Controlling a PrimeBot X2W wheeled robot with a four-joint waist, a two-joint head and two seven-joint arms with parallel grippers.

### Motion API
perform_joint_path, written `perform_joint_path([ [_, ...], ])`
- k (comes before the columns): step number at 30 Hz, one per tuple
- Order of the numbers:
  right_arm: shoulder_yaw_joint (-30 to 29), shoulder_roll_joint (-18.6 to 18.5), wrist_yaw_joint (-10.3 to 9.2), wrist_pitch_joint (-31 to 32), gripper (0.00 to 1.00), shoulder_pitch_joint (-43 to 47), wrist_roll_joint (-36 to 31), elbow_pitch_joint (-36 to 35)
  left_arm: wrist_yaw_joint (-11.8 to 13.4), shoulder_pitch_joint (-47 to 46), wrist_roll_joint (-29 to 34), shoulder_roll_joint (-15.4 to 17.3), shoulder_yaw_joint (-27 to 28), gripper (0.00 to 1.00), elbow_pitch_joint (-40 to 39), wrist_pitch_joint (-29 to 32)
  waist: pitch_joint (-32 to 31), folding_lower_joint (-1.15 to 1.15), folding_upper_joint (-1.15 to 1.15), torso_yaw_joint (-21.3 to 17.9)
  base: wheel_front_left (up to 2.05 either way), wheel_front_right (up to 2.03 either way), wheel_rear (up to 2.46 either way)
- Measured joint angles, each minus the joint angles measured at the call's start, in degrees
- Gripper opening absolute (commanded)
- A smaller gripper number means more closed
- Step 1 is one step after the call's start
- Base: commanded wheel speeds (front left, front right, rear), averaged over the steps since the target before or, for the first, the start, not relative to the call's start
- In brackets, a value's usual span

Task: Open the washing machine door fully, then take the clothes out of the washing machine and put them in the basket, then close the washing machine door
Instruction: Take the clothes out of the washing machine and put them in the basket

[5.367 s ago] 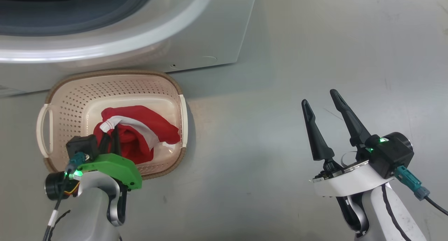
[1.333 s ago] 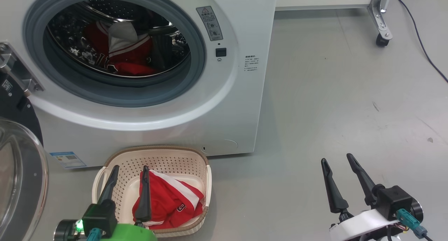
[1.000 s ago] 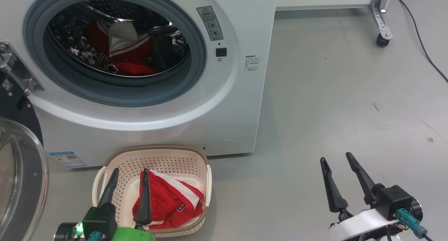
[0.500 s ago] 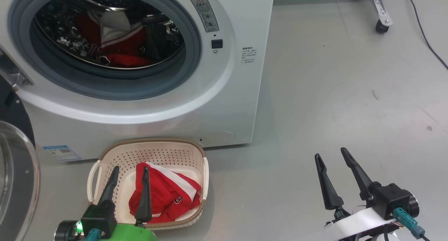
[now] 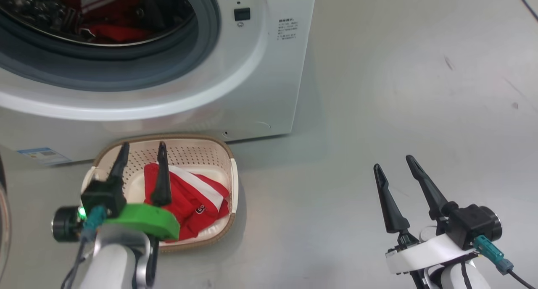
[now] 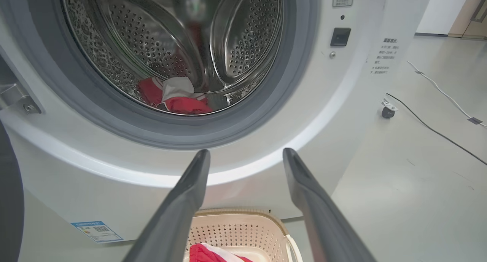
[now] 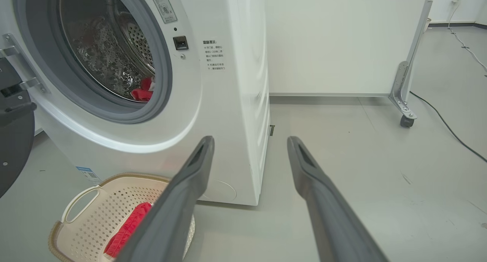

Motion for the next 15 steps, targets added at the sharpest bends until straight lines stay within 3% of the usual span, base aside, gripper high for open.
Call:
perform_joint_path([
  [8, 0.7, 0.0, 0.43, 0.0, 1.00, -3.6, 0.2, -1.3, -0.9, -10.5, -2.6, 1.3, 1.9, 1.00, 3.1, 6.1, 6.2, 0.00, 0.00, -1.9, 0.00, 0.00, 0.00],
  [15, 1.5, 0.0, 0.49, 0.0, 1.00, -7.5, 1.9, -1.7, -2.3, -20.1, -4.2, 4.4, 3.5, 1.00, 6.0, 13.3, 11.7, 0.00, 0.00, -3.6, 0.00, 0.00, 0.00],
])
